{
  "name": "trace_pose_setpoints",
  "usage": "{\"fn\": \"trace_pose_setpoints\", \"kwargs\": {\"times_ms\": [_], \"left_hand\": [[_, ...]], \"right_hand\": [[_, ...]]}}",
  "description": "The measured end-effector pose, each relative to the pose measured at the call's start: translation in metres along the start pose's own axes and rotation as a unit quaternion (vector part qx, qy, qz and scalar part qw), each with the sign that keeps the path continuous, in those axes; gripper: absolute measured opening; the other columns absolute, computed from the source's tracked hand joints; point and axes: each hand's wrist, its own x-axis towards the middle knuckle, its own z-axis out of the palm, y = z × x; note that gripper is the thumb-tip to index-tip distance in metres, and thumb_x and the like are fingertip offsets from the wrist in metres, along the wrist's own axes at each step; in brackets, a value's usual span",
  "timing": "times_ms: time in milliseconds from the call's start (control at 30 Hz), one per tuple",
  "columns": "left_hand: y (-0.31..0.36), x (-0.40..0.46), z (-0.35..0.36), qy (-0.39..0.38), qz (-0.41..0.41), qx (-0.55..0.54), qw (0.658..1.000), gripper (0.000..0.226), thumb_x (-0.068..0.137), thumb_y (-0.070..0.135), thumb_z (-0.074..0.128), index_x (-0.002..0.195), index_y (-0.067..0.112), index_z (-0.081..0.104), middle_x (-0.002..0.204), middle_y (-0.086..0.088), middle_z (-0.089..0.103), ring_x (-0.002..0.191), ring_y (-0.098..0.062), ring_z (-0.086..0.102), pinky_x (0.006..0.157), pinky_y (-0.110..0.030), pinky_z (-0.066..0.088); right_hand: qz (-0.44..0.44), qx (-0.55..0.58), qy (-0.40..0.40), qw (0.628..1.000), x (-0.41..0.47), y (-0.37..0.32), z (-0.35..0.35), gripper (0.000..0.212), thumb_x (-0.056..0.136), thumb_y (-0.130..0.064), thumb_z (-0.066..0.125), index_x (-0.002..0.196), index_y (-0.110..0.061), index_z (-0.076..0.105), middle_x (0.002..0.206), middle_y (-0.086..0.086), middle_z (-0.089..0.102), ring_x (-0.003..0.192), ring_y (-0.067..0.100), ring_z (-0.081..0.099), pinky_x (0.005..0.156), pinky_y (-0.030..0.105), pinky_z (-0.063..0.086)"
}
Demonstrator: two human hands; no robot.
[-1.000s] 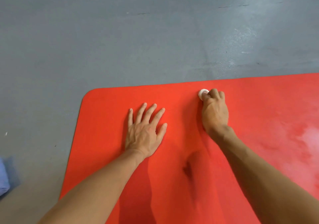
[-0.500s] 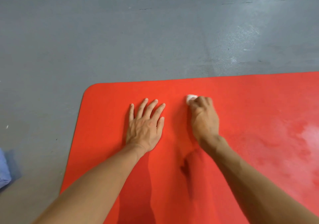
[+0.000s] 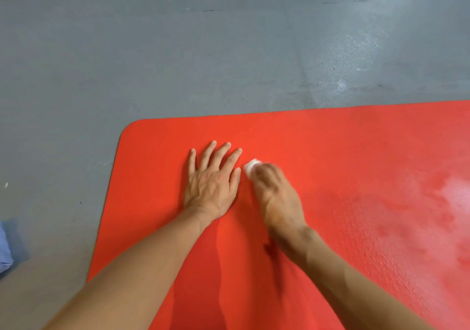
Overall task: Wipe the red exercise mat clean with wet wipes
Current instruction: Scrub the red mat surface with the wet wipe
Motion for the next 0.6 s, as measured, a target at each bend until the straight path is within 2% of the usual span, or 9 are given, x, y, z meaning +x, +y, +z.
{"fn": "trace_pose_setpoints", "kwargs": {"times_ms": [67, 100, 200, 267, 300, 367, 467, 533, 600], "left_hand": [[0.000, 0.000, 0.000, -0.003, 0.000, 0.000, 1.000, 0.057, 0.103, 0.051, 0.025, 0.155, 0.040, 0.046, 0.163, 0.009, 0.042, 0.158, -0.021, 0.024, 0.126, -0.061, 0.014], [-0.001, 0.000, 0.000, -0.004, -0.001, 0.000, 1.000, 0.057, 0.103, 0.051, 0.025, 0.155, 0.040, 0.046, 0.163, 0.010, 0.042, 0.158, -0.020, 0.023, 0.126, -0.060, 0.013], [0.000, 0.000, 0.000, -0.009, -0.003, 0.007, 1.000, 0.057, 0.104, 0.051, 0.024, 0.156, 0.041, 0.044, 0.164, 0.011, 0.040, 0.158, -0.019, 0.021, 0.126, -0.060, 0.012], [0.000, 0.001, 0.000, -0.012, -0.004, 0.007, 1.000, 0.057, 0.104, 0.052, 0.023, 0.156, 0.041, 0.043, 0.164, 0.011, 0.039, 0.159, -0.019, 0.020, 0.126, -0.060, 0.012], [0.000, 0.001, 0.000, -0.012, -0.003, 0.006, 1.000, 0.057, 0.103, 0.052, 0.023, 0.156, 0.041, 0.043, 0.164, 0.011, 0.040, 0.159, -0.019, 0.021, 0.126, -0.060, 0.012], [0.000, 0.000, 0.001, -0.006, -0.001, 0.001, 1.000, 0.057, 0.103, 0.051, 0.024, 0.155, 0.040, 0.046, 0.163, 0.010, 0.042, 0.158, -0.021, 0.023, 0.126, -0.061, 0.013], [-0.001, 0.000, 0.000, -0.005, 0.000, -0.007, 1.000, 0.058, 0.103, 0.050, 0.023, 0.154, 0.039, 0.048, 0.163, 0.009, 0.042, 0.157, -0.022, 0.024, 0.126, -0.061, 0.013], [-0.001, 0.000, 0.000, -0.007, -0.001, -0.009, 1.000, 0.058, 0.103, 0.050, 0.022, 0.154, 0.039, 0.047, 0.163, 0.009, 0.042, 0.158, -0.021, 0.024, 0.126, -0.061, 0.013], [0.000, 0.000, -0.001, -0.007, -0.003, -0.007, 1.000, 0.057, 0.104, 0.050, 0.023, 0.154, 0.040, 0.047, 0.162, 0.010, 0.043, 0.157, -0.021, 0.024, 0.126, -0.061, 0.013]], "right_hand": [[-0.101, -0.018, -0.046, 0.994, -0.006, 0.001, -0.003, 0.039, 0.101, -0.012, 0.046, 0.134, 0.001, 0.062, 0.127, 0.011, 0.064, 0.122, 0.029, 0.057, 0.106, 0.036, 0.048], [-0.104, -0.024, -0.040, 0.994, -0.004, 0.014, -0.010, 0.039, 0.100, -0.015, 0.045, 0.131, -0.001, 0.065, 0.127, 0.011, 0.065, 0.121, 0.029, 0.058, 0.106, 0.033, 0.046], [0.023, -0.113, 0.029, 0.993, 0.006, 0.064, -0.032, 0.034, 0.100, -0.019, 0.047, 0.126, -0.015, 0.069, 0.124, 0.004, 0.065, 0.119, 0.023, 0.055, 0.099, 0.022, 0.036], [0.114, -0.132, 0.039, 0.984, 0.010, 0.079, -0.033, 0.037, 0.095, -0.012, 0.051, 0.128, -0.010, 0.067, 0.126, 0.009, 0.064, 0.119, 0.032, 0.052, 0.096, 0.028, 0.038], [0.131, -0.122, 0.044, 0.983, 0.012, 0.070, -0.027, 0.040, 0.092, -0.010, 0.052, 0.130, -0.006, 0.066, 0.124, 0.012, 0.064, 0.117, 0.036, 0.052, 0.096, 0.031, 0.040], [0.107, -0.089, 0.037, 0.990, 0.005, 0.037, -0.005, 0.040, 0.093, -0.011, 0.052, 0.130, -0.006, 0.065, 0.118, 0.012, 0.063, 0.110, 0.034, 0.052, 0.093, 0.035, 0.044], [-0.028, -0.060, -0.023, 0.998, -0.014, -0.019, 0.014, 0.026, 0.094, -0.009, 0.054, 0.115, -0.004, 0.068, 0.102, 0.009, 0.061, 0.093, 0.029, 0.053, 0.081, 0.039, 0.050], [-0.094, -0.084, -0.019, 0.992, -0.012, -0.009, 0.006, 0.022, 0.091, -0.009, 0.059, 0.108, -0.003, 0.069, 0.094, 0.008, 0.059, 0.087, 0.030, 0.052, 0.075, 0.037, 0.048], [-0.038, -0.112, 0.024, 0.993, -0.001, 0.023, -0.011, 0.022, 0.093, -0.014, 0.056, 0.108, -0.006, 0.071, 0.089, 0.008, 0.057, 0.089, 0.029, 0.047, 0.073, 0.039, 0.043]]}}
